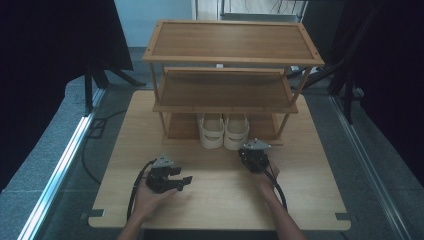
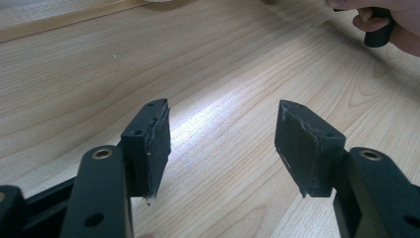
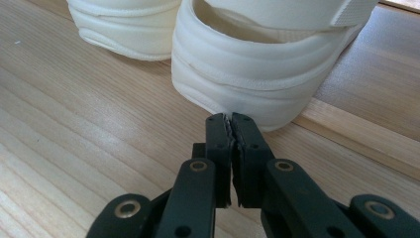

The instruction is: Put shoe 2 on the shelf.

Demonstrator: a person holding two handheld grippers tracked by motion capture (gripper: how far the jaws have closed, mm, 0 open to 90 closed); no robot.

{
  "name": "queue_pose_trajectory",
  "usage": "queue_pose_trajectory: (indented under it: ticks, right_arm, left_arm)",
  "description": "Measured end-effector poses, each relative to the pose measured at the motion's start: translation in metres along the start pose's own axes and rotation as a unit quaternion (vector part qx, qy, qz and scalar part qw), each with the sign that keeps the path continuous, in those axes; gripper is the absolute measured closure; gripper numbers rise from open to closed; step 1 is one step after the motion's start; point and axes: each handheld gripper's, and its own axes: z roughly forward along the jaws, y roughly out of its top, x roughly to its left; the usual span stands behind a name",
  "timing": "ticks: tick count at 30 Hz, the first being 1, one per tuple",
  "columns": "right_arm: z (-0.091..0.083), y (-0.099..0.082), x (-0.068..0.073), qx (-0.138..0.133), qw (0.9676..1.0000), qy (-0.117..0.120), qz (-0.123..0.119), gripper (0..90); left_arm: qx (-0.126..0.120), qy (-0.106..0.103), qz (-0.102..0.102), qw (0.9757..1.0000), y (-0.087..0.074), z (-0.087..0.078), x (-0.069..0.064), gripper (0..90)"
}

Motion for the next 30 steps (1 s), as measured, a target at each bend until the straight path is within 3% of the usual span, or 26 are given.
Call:
queue_pose_trajectory:
  ticks: [9,15,19,22,26,30]
  right_arm:
    - [0.002,0.004,0.001,0.006,1.0,-0.006,-0.001,85.2]
    - [-0.017,-0.001,0.005,-0.017,0.9999,0.004,-0.001,79.6]
    - [-0.039,-0.007,0.009,-0.041,0.9985,0.035,-0.008,68.0]
    - [-0.043,-0.007,0.009,-0.047,0.998,0.039,-0.014,61.8]
    - [-0.049,-0.009,0.007,-0.055,0.9961,0.07,0.002,53.8]
    - [-0.056,-0.011,0.01,-0.062,0.9941,0.089,-0.01,50.6]
  left_arm:
    - [-0.002,0.0,0.001,1.0,0.0,-0.001,0.0,39.1]
    - [-0.004,0.0,-0.003,1.0,0.001,-0.002,0.0,39.1]
    - [-0.005,0.001,-0.005,1.0,0.002,-0.002,0.0,39.1]
    - [-0.006,0.004,-0.004,1.0,0.002,-0.003,0.0,39.1]
    - [-0.012,0.006,-0.005,0.9999,0.002,-0.006,-0.001,39.1]
    - [-0.013,0.008,0.001,0.9999,0.003,-0.007,-0.002,39.1]
